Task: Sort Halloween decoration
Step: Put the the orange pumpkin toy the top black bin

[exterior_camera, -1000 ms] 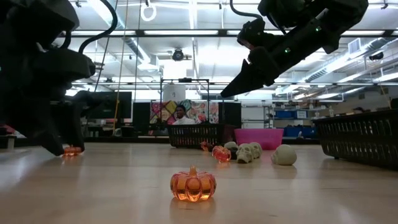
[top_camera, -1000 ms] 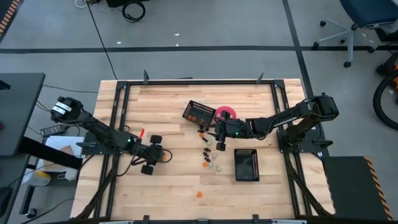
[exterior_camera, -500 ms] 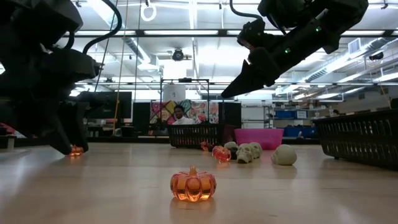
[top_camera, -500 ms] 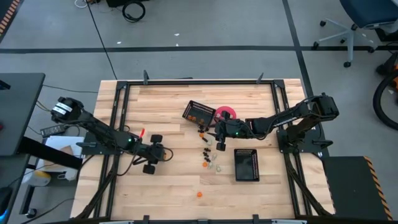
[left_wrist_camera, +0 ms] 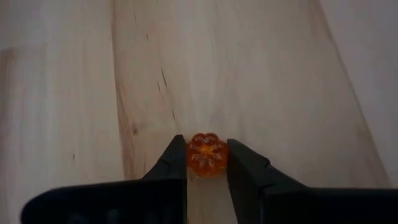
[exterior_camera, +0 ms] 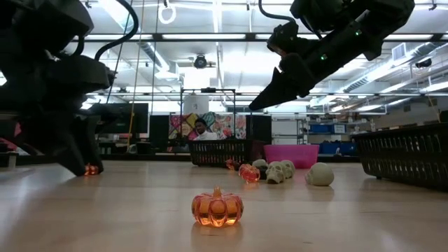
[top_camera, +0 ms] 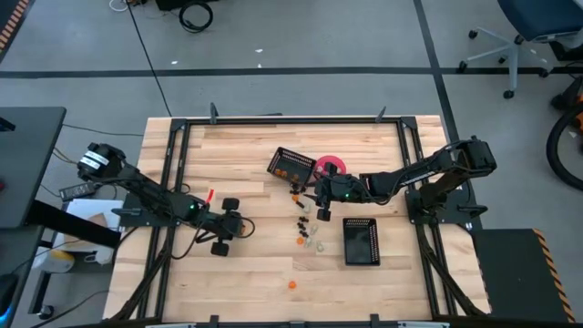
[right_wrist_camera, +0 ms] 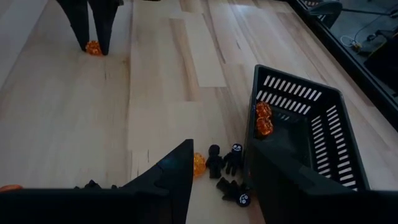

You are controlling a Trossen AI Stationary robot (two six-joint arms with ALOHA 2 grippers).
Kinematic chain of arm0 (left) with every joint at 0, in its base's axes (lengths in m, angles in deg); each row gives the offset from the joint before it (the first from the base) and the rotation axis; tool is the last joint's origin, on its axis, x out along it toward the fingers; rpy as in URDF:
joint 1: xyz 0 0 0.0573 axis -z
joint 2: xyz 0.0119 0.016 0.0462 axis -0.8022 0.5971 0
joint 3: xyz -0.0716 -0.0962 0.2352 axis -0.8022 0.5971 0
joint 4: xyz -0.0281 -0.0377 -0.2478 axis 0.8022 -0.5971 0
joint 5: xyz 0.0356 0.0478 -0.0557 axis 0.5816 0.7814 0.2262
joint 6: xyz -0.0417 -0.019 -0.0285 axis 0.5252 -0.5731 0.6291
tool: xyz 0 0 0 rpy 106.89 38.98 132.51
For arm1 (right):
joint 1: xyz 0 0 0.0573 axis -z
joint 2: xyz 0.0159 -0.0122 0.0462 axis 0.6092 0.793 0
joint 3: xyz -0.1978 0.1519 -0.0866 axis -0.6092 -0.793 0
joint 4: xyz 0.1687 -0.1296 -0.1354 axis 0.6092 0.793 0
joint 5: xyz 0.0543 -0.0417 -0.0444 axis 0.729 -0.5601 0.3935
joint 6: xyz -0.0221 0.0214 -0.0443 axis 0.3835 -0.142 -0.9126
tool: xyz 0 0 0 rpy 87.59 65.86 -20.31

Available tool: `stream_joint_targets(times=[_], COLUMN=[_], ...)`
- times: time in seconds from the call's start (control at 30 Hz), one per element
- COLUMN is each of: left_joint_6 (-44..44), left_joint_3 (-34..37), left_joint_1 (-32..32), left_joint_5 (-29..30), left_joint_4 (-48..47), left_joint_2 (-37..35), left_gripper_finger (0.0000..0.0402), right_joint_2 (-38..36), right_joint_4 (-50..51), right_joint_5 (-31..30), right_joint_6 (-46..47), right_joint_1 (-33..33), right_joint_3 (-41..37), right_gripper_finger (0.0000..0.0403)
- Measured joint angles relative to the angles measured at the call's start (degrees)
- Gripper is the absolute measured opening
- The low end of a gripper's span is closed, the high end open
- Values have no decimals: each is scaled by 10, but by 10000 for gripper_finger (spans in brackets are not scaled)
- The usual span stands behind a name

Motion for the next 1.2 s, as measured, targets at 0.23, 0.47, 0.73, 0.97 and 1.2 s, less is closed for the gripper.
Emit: stream_joint_targets(times=[0.23,0.47,0.73,0.97,1.2], left_joint_6=[-4,-75,-158,-235,-237], left_joint_3=[-13,-41,-49,-49,-50], left_joint_1=[-7,-49,-118,-212,-316], left_joint_5=[-6,-9,3,23,23], left_joint_4=[-8,-6,78,253,458], left_joint_2=[-2,1,3,36,123], left_gripper_finger=[56,58,59,59,59], right_joint_2=[0,-25,-78,-78,-72], right_joint_4=[4,88,165,165,166], right_joint_5=[0,-50,-89,-108,-127], right_joint_6=[0,7,40,46,47], right_joint_1=[0,-1,1,9,14], right_joint_3=[0,17,21,21,21], right_gripper_finger=[155,155,155,155,155])
